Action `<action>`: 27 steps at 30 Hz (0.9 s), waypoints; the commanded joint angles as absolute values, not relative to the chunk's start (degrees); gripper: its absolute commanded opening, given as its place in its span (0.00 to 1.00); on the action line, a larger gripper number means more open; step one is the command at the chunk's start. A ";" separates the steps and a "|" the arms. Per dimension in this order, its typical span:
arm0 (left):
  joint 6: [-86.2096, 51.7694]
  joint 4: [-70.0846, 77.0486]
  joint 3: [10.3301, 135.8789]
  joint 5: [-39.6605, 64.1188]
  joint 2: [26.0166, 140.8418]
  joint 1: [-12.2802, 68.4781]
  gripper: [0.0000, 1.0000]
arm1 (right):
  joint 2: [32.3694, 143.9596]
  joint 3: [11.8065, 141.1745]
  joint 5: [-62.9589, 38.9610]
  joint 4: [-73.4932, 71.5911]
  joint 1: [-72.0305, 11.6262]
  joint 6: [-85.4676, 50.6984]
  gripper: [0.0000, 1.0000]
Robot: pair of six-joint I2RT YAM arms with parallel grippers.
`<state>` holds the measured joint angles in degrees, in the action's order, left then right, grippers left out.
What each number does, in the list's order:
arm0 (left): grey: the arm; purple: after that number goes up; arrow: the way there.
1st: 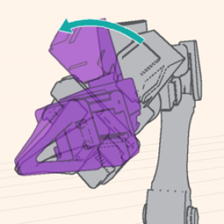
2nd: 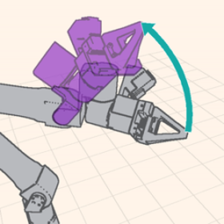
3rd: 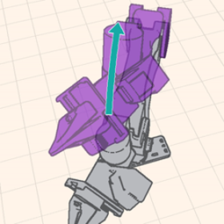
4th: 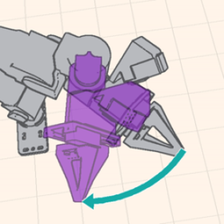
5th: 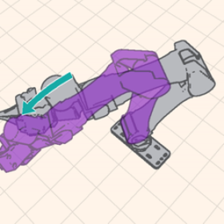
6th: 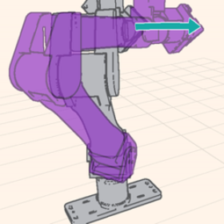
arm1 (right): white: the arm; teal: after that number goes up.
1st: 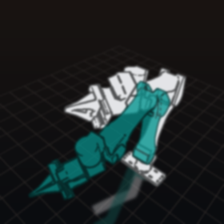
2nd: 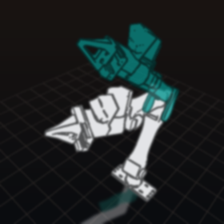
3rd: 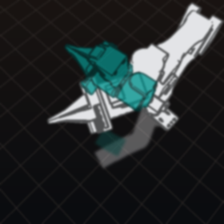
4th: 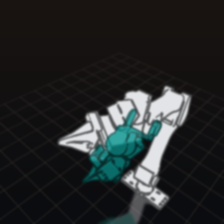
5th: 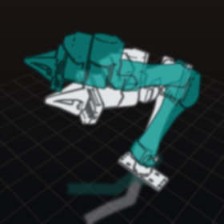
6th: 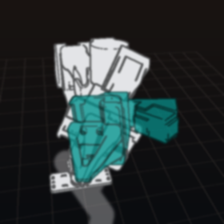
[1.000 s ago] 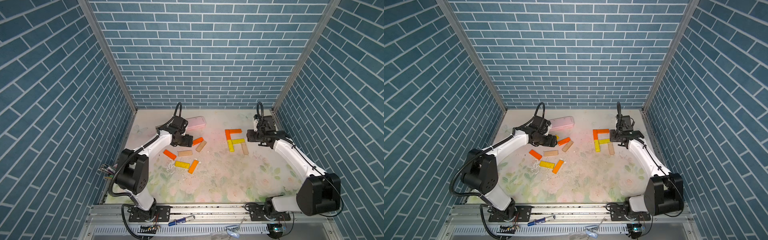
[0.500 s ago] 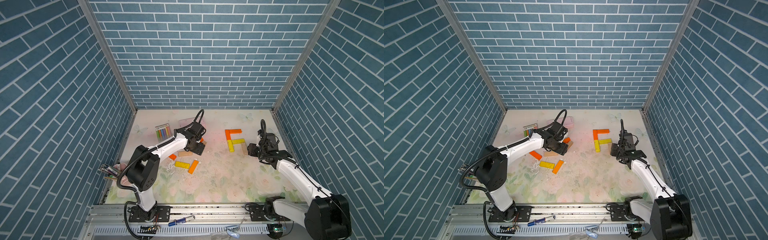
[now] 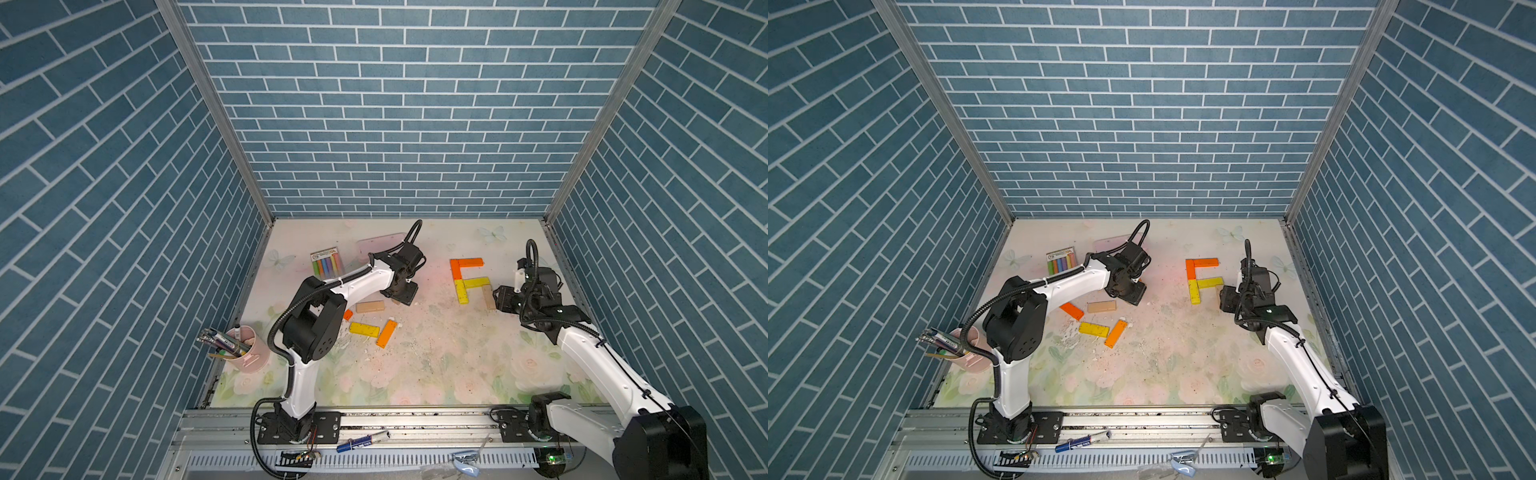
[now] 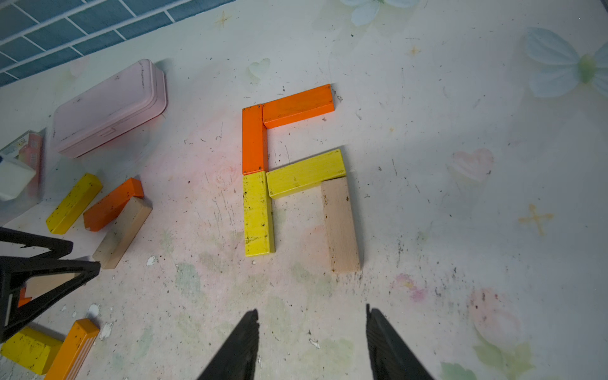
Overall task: Assemble the number 6 with building blocks
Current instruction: Pick up the building block from the center of the board.
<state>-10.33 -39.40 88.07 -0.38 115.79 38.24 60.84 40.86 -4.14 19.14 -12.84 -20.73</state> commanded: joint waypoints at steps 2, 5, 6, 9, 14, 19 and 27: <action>-11.15 -42.12 91.97 -2.90 119.32 38.50 0.59 | 59.60 40.75 -4.66 20.51 -12.82 -21.97 0.54; -10.99 -42.28 93.03 -3.46 121.03 38.50 0.58 | 59.24 41.19 -4.33 21.25 -12.81 -21.89 0.54; -10.98 -42.28 93.28 -3.52 121.63 38.50 0.58 | 59.10 41.32 -4.17 21.57 -12.80 -21.91 0.54; -10.93 -42.56 94.12 -4.24 123.07 38.50 0.57 | 58.96 41.60 -4.04 22.14 -12.85 -21.80 0.54; -10.83 -41.79 94.43 -3.52 124.81 38.34 0.56 | 58.97 42.00 -3.94 22.50 -12.77 -21.88 0.54; -10.43 -41.07 94.01 -1.94 125.57 38.24 0.36 | 58.51 43.28 -3.19 23.98 -12.78 -21.67 0.54; -8.49 -34.83 86.15 -0.38 116.46 39.07 0.20 | 54.97 49.85 3.92 27.17 -12.73 -26.25 0.51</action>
<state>-9.21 -36.82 88.84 -1.06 121.16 38.33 57.43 46.54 -0.60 25.39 -12.84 -22.31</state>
